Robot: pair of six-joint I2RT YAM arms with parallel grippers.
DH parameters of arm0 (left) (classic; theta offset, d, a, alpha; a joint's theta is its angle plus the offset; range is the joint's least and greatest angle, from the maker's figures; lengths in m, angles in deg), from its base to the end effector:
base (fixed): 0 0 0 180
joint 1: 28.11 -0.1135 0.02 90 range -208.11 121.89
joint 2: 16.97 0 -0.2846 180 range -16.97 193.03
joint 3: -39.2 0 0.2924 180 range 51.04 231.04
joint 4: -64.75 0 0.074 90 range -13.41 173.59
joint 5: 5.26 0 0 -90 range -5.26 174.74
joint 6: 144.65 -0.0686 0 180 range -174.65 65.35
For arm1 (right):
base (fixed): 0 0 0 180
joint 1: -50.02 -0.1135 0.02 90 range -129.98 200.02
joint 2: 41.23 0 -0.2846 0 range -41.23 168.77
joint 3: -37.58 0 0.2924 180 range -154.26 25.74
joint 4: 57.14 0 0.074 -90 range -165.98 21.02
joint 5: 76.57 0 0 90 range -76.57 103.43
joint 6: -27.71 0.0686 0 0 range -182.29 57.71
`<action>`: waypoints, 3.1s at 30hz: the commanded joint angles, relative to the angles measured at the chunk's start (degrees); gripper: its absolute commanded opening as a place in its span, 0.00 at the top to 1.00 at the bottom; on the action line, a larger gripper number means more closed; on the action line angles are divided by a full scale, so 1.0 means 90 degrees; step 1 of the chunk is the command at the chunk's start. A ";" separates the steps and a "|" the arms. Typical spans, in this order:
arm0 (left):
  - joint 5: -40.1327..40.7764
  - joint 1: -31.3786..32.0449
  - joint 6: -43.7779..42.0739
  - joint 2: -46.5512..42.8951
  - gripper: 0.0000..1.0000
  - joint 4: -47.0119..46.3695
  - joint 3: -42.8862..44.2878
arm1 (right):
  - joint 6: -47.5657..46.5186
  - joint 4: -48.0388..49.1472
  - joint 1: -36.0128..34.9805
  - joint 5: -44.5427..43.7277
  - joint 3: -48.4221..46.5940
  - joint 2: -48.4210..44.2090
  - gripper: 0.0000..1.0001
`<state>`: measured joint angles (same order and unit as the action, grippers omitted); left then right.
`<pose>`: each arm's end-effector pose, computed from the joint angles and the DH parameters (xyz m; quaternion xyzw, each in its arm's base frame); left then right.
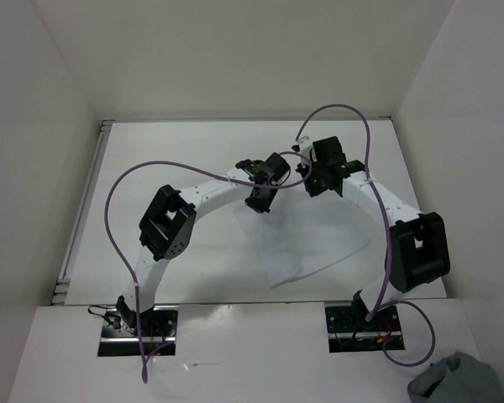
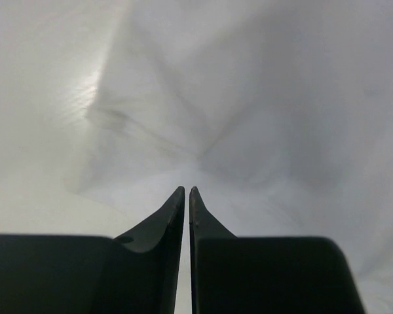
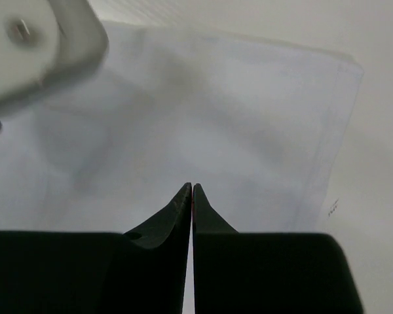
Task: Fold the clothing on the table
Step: Fold the skirt
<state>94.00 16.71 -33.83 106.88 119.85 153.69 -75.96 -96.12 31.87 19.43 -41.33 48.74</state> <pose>0.3824 -0.3644 0.1744 0.1847 0.9545 -0.0533 0.2278 0.3761 0.1308 0.2330 -0.2745 0.8977 0.0625 0.3390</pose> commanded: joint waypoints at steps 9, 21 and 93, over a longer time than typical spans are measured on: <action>0.0768 -0.0136 -0.0370 0.0126 1.00 -0.0296 -0.0867 | -0.0405 -0.0520 -0.0161 -0.0812 0.0225 0.0451 1.00; 0.0085 -0.0136 -0.0634 -0.0149 1.00 -0.0842 -0.1893 | 0.0132 -0.0217 -0.0161 -0.1623 -0.0163 0.2014 1.00; -0.4301 -0.1981 0.1240 -0.1575 1.00 -0.4367 -0.4433 | 0.0953 -0.1301 0.1363 0.0779 0.0627 -0.0692 0.00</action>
<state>56.07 0.14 -27.16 91.37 86.70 113.89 -67.83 -107.24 43.76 25.00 -34.58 39.76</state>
